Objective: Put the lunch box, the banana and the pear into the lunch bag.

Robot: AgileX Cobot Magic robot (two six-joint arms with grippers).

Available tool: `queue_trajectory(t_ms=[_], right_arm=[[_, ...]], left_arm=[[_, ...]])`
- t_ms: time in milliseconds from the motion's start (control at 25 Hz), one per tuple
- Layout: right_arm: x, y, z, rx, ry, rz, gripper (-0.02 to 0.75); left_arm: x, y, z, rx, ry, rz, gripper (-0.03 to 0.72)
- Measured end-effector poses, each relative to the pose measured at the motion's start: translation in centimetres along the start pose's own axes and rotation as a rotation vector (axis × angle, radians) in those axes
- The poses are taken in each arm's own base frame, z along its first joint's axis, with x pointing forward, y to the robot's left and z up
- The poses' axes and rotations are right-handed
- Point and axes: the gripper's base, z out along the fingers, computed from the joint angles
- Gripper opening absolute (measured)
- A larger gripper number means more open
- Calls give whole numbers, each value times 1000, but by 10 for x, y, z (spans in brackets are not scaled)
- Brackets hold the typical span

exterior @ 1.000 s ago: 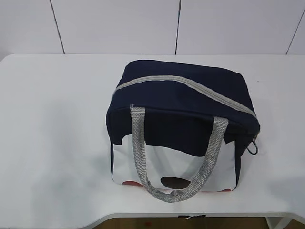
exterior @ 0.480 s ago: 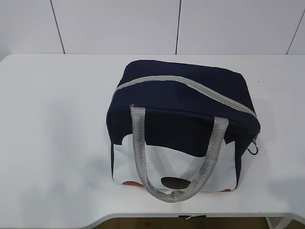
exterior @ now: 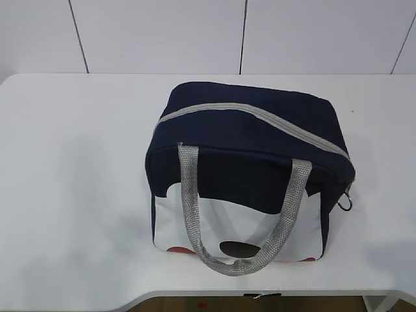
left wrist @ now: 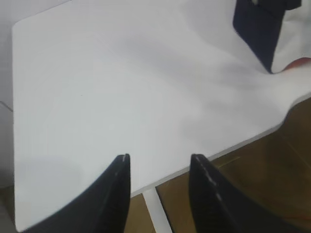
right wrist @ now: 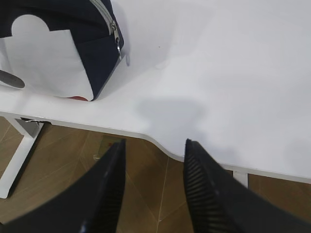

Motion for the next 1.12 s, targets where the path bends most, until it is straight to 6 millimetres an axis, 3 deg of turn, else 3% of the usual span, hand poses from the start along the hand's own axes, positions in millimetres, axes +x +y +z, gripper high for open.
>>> queue_trajectory(t_ms=[480,1120], right_arm=[[0,0,0,0,0,0,326],[0,0,0,0,0,0,326]], left_arm=[[0,-2,0,-228,44,-132,288],[0,-2,0,-242,46,-141,260]])
